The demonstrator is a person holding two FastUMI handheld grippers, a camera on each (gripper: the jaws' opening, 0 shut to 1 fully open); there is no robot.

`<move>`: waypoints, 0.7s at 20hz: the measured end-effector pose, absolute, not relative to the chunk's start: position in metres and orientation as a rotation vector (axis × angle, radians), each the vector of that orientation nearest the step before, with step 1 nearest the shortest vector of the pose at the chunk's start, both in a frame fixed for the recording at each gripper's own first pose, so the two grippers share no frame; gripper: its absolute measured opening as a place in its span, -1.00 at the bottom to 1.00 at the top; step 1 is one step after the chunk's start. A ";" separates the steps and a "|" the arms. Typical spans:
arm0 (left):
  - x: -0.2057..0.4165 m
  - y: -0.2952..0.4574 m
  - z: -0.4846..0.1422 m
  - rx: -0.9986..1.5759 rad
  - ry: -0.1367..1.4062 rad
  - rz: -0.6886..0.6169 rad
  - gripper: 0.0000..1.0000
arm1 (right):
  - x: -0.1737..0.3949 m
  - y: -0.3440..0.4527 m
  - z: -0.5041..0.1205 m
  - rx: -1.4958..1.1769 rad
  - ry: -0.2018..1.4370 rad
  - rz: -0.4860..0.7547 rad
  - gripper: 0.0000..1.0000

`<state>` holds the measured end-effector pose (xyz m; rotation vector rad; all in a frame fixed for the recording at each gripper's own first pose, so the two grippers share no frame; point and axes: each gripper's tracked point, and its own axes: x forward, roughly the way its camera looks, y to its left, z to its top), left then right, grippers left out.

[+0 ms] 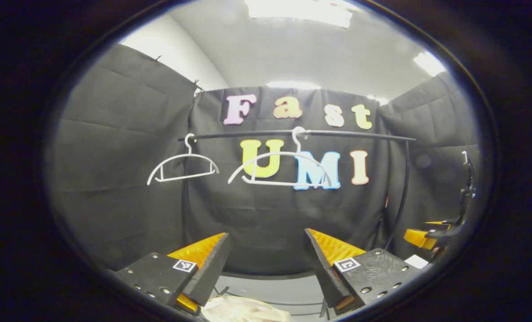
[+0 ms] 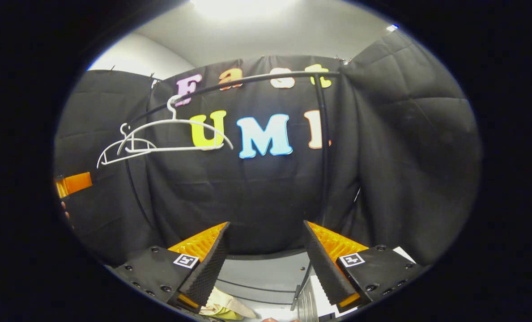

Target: Grasp the clothes on the hanger with both hands and then place them into the laundry hamper below.

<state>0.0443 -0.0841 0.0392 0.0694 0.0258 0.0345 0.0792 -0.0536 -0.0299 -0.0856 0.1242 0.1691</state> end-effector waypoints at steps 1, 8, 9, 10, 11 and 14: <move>0.045 -0.082 0.039 0.052 0.012 0.050 0.89 | 0.078 -0.060 -0.020 -0.074 0.093 0.162 0.86; 0.037 -0.084 0.062 0.033 -0.125 0.011 0.90 | 0.041 -0.102 -0.007 -0.039 -0.002 0.030 0.84; 0.037 -0.083 0.062 0.038 -0.135 0.009 0.89 | 0.040 -0.106 -0.011 -0.029 -0.004 -0.002 0.84; 0.036 -0.085 0.063 0.041 -0.148 -0.004 0.89 | 0.040 -0.108 -0.013 -0.016 -0.008 -0.032 0.95; 0.037 -0.087 0.064 0.041 -0.167 -0.020 0.92 | 0.038 -0.106 -0.016 0.000 -0.010 -0.051 0.96; 0.029 -0.093 0.061 0.036 -0.204 -0.060 0.91 | 0.034 -0.089 -0.017 0.031 -0.024 -0.058 0.86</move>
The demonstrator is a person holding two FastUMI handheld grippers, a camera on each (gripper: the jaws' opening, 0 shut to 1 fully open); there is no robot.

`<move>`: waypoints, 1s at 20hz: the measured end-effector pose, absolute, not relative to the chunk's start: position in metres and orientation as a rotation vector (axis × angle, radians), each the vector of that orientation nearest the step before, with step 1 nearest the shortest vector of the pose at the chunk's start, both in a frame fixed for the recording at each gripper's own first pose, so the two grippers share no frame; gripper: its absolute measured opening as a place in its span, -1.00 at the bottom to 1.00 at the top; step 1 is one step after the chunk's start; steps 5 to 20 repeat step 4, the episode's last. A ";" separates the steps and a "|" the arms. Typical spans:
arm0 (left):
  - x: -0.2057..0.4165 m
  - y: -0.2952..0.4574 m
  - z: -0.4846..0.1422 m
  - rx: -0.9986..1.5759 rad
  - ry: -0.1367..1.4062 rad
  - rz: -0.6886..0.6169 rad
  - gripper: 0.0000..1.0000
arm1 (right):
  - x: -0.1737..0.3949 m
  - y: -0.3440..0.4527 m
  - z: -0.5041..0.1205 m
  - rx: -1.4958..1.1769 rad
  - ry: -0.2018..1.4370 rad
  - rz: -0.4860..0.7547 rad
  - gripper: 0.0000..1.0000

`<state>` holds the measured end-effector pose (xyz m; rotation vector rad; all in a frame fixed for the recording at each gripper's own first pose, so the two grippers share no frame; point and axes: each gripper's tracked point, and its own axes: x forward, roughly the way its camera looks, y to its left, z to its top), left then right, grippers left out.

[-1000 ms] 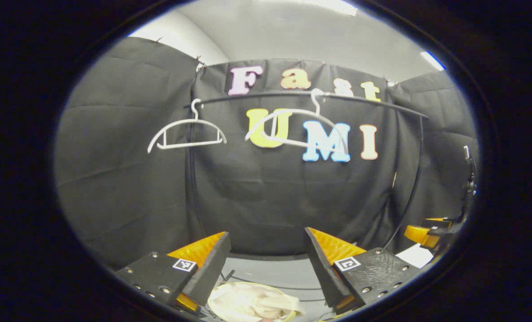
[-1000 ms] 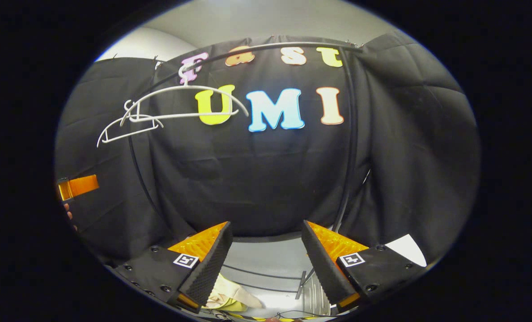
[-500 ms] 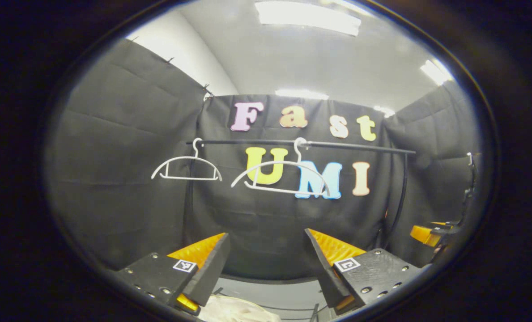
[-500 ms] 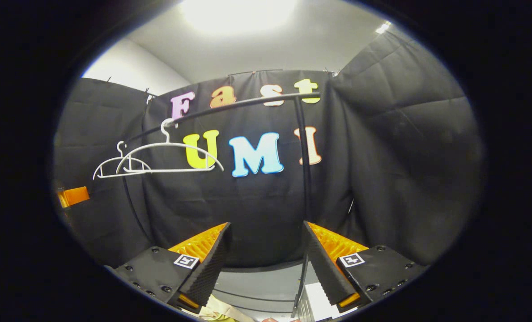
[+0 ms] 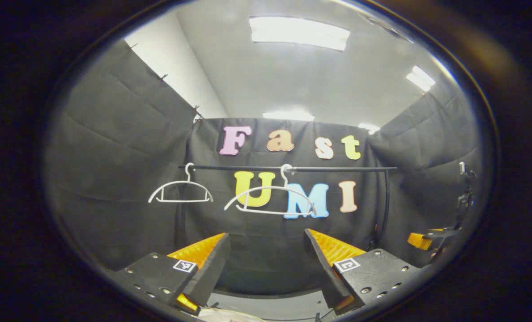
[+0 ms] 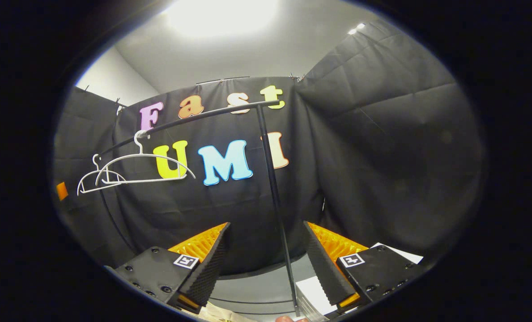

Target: Grasp the clothes on the hanger with both hands and then place them into the laundry hamper below.

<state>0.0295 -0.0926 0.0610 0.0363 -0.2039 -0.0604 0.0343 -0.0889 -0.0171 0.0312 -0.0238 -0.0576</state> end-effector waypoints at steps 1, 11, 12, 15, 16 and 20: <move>0.027 -0.097 0.057 0.022 -0.211 -0.091 0.90 | 0.035 -0.084 -0.014 0.030 -0.045 -0.060 0.86; 0.025 -0.101 0.038 -0.016 -0.161 -0.149 0.90 | 0.033 -0.065 -0.018 0.019 -0.058 -0.079 0.96; 0.025 -0.101 0.038 -0.016 -0.161 -0.149 0.90 | 0.033 -0.065 -0.018 0.019 -0.058 -0.079 0.96; 0.025 -0.101 0.038 -0.016 -0.161 -0.149 0.90 | 0.033 -0.065 -0.018 0.019 -0.058 -0.079 0.96; 0.025 -0.101 0.038 -0.016 -0.161 -0.149 0.90 | 0.033 -0.065 -0.018 0.019 -0.058 -0.079 0.96; 0.025 -0.101 0.038 -0.016 -0.161 -0.149 0.90 | 0.033 -0.065 -0.018 0.019 -0.058 -0.079 0.96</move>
